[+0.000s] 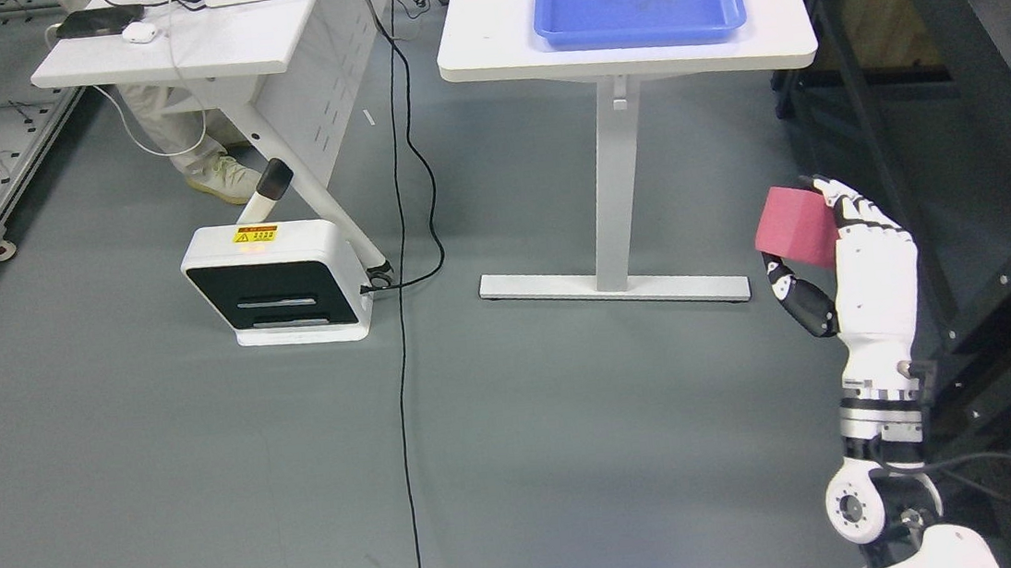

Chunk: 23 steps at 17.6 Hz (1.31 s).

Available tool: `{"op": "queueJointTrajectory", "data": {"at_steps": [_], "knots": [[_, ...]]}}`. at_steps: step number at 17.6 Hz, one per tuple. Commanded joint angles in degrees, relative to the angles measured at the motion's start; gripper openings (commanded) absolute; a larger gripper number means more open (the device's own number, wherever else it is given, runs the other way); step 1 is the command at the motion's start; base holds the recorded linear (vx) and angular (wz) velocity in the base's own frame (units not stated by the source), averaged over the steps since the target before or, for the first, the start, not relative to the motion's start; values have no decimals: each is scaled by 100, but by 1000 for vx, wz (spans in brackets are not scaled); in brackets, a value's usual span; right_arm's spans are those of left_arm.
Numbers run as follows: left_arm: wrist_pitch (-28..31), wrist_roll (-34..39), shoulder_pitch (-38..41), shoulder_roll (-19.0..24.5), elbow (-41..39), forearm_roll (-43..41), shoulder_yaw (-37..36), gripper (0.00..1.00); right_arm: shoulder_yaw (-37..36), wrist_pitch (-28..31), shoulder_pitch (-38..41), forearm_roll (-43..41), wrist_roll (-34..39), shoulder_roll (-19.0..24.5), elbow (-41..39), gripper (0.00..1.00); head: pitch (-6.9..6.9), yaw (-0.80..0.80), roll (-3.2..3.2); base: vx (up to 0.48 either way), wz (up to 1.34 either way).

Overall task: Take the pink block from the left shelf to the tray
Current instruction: 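Turn and drive to the white table carrying the block in the right hand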

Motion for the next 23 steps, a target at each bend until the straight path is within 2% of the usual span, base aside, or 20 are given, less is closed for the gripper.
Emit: {"op": "queueJointTrajectory", "data": {"at_steps": [1, 23], "knots": [[-2, -1, 184, 100, -100, 0, 0, 100, 44, -4, 23, -1, -6, -100, -37, 3, 0, 0, 0, 138, 258], [-2, -1, 184, 100, -100, 0, 0, 100, 61, 5, 102, 8, 38, -100, -29, 3, 0, 0, 0, 264, -43]]}}
